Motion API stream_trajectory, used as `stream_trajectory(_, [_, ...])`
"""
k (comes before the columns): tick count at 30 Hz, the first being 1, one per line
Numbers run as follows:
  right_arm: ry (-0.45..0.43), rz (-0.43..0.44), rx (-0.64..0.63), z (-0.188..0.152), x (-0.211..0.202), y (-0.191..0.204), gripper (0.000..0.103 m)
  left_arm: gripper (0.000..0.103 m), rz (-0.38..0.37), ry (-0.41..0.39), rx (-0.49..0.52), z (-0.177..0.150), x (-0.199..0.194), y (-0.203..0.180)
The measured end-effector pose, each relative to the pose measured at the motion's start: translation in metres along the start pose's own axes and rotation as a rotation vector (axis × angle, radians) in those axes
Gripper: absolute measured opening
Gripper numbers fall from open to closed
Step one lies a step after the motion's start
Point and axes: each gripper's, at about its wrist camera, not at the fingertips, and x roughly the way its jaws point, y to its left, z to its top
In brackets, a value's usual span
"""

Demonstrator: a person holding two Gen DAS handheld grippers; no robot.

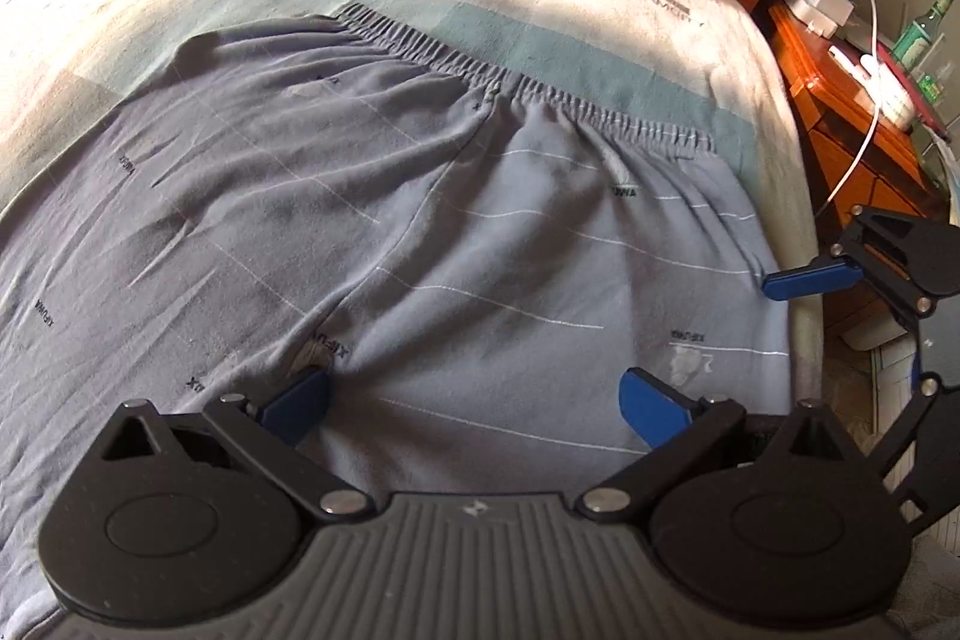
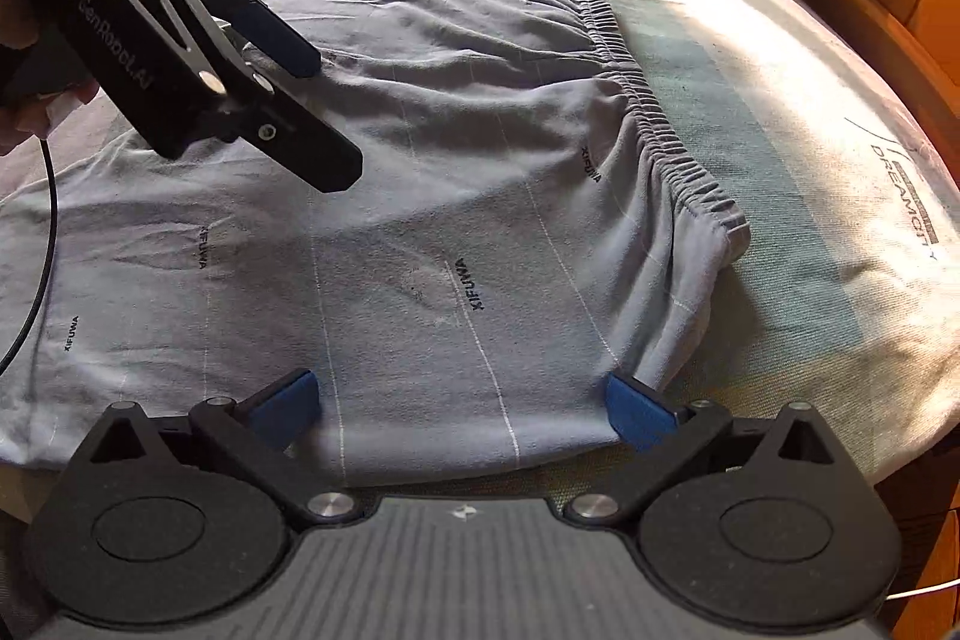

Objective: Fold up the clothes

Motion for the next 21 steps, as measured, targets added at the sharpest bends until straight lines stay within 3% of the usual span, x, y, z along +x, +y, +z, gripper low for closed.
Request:
stream_trajectory(4, [0.008, -0.018, 0.018, 0.004, -0.009, 0.005, 0.103, 0.102, -0.034, -0.068, -0.014, 0.009, -0.019, 0.0])
stream_trajectory(7, [-0.032, 0.01, 0.012, 0.007, -0.015, 0.012, 0.103, 0.102, -0.048, -0.057, -0.028, 0.011, -0.022, 0.002])
stream_trajectory(10, [0.023, 0.051, 0.021, 0.005, 0.0, 0.024, 0.103, 0.102, -0.037, -0.054, -0.031, 0.01, -0.022, 0.005])
stream_trajectory(16, [0.037, 0.006, 0.032, -0.008, -0.011, 0.038, 0.103, 0.102, -0.016, -0.059, -0.04, 0.004, -0.028, 0.013])
stream_trajectory(19, [-0.033, 0.058, 0.001, -0.004, -0.02, 0.049, 0.103, 0.102, -0.015, -0.069, -0.035, 0.001, -0.033, 0.012])
stream_trajectory(21, [-0.03, 0.097, -0.038, 0.0, -0.015, 0.06, 0.103, 0.102, -0.007, -0.071, -0.03, 0.0, -0.035, 0.011])
